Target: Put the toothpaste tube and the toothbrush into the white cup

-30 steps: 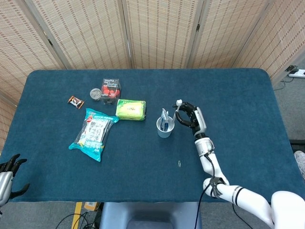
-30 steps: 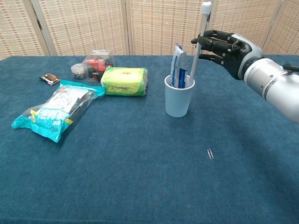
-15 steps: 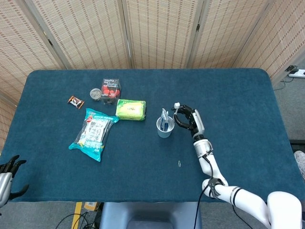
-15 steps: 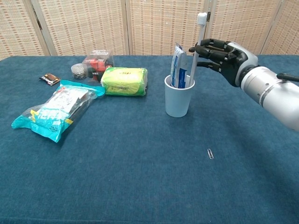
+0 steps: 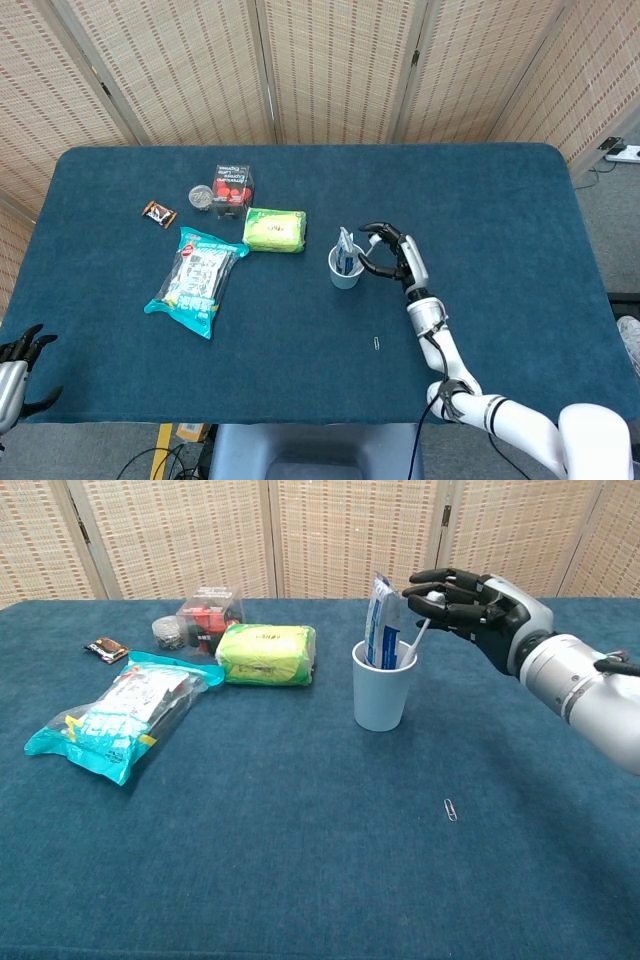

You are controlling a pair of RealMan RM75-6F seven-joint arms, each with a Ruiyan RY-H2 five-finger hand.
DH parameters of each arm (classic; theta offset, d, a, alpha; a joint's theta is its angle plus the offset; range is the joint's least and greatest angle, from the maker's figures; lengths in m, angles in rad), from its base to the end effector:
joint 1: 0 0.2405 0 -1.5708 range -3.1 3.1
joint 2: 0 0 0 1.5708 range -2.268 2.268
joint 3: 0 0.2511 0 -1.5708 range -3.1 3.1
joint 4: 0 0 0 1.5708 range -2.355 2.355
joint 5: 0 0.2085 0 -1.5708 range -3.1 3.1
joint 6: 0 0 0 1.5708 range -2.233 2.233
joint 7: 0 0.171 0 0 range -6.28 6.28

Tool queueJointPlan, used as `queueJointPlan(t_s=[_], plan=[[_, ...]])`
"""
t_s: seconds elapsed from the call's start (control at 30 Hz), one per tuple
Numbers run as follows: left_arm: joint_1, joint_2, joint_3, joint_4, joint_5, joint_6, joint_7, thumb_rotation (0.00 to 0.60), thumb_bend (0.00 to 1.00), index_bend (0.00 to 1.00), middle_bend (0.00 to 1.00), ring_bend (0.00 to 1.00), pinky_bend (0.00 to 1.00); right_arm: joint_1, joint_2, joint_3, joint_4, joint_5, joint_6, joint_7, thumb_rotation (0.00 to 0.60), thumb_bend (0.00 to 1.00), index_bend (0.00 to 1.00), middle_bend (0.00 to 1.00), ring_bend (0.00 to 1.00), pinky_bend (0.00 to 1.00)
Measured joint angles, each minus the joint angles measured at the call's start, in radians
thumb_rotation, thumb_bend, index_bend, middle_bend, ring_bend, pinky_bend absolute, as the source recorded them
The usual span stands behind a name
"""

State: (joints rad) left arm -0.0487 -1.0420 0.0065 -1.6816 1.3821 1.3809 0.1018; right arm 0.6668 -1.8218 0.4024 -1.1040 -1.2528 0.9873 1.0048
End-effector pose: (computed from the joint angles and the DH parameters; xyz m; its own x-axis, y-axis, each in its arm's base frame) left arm -0.3355 0.1799 0.1590 0.4646 0.1875 0.8654 0.8624 0.1260 -0.4903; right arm -0.1528 -0.4037 -0.0372 -0.7845 -0.2373 0.5729 -0.5927 0.0152 -0.8053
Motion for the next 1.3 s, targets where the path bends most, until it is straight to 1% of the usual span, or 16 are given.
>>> queueJointPlan(t_s=[0.13,0.2,0.33,0.4,0.53,0.67,0.8,0.87,0.97,1.13,1.3], plan=[[-0.001,-0.002,-0.003,0.004,0.005,0.005,-0.005,0.6,0.32,0.21,0.1,0.19,0.19,-0.012,0.018,-0.013,-0.017,-0.024,0.034,-0.033,0.6,0.19,0.3,0.28,0.17,0.21],[-0.003,-0.004,-0.006,0.007,0.009,0.009,-0.005,0.6,0.31,0.21,0.1,0.19,0.19,-0.022,0.033,-0.023,-0.031,-0.044,0.062,-0.065,0.6,0.2,0.3,0.28,0.17,0.21],[-0.009,-0.006,-0.013,0.007,0.011,0.01,0.001,0.6,0.31,0.21,0.1,0.19,0.19,-0.042,0.08,-0.049,-0.069,-0.08,0.105,-0.157,0.6,0.37,0.3,0.28,0.17,0.21],[-0.013,-0.011,-0.017,0.01,0.015,0.013,0.006,0.6,0.31,0.21,0.1,0.19,0.19,-0.057,0.114,-0.066,-0.096,-0.097,0.127,-0.225,0.6,0.44,0.3,0.28,0.17,0.21],[-0.02,-0.025,-0.025,0.019,0.024,0.023,0.017,0.6,0.31,0.21,0.1,0.19,0.19,-0.097,0.196,-0.098,-0.17,-0.117,0.171,-0.378,0.6,0.49,0.3,0.27,0.17,0.21],[-0.031,-0.034,-0.032,0.018,0.03,0.021,0.028,0.6,0.31,0.21,0.1,0.19,0.19,-0.155,0.315,-0.138,-0.286,-0.123,0.213,-0.557,0.6,0.49,0.29,0.26,0.17,0.21],[-0.043,-0.052,-0.043,0.015,0.037,0.026,0.049,0.6,0.31,0.21,0.1,0.19,0.19,-0.22,0.449,-0.178,-0.408,-0.123,0.25,-0.686,0.6,0.49,0.28,0.25,0.16,0.21],[-0.049,-0.06,-0.047,0.011,0.041,0.028,0.058,0.6,0.31,0.21,0.1,0.19,0.19,-0.257,0.51,-0.204,-0.444,-0.13,0.278,-0.742,0.6,0.49,0.28,0.25,0.16,0.21],[-0.055,-0.073,-0.054,0.008,0.05,0.04,0.08,0.6,0.31,0.21,0.1,0.19,0.19,-0.318,0.576,-0.251,-0.47,-0.15,0.329,-0.822,0.6,0.49,0.28,0.26,0.16,0.21],[-0.059,-0.117,-0.068,0.022,0.065,0.075,0.099,0.6,0.31,0.21,0.1,0.19,0.18,-0.41,0.621,-0.315,-0.469,-0.189,0.424,-0.888,0.6,0.47,0.27,0.26,0.15,0.21],[-0.063,-0.14,-0.072,0.021,0.068,0.086,0.145,0.6,0.31,0.21,0.1,0.19,0.18,-0.485,0.631,-0.353,-0.453,-0.226,0.511,-0.882,0.6,0.47,0.26,0.26,0.14,0.21]])
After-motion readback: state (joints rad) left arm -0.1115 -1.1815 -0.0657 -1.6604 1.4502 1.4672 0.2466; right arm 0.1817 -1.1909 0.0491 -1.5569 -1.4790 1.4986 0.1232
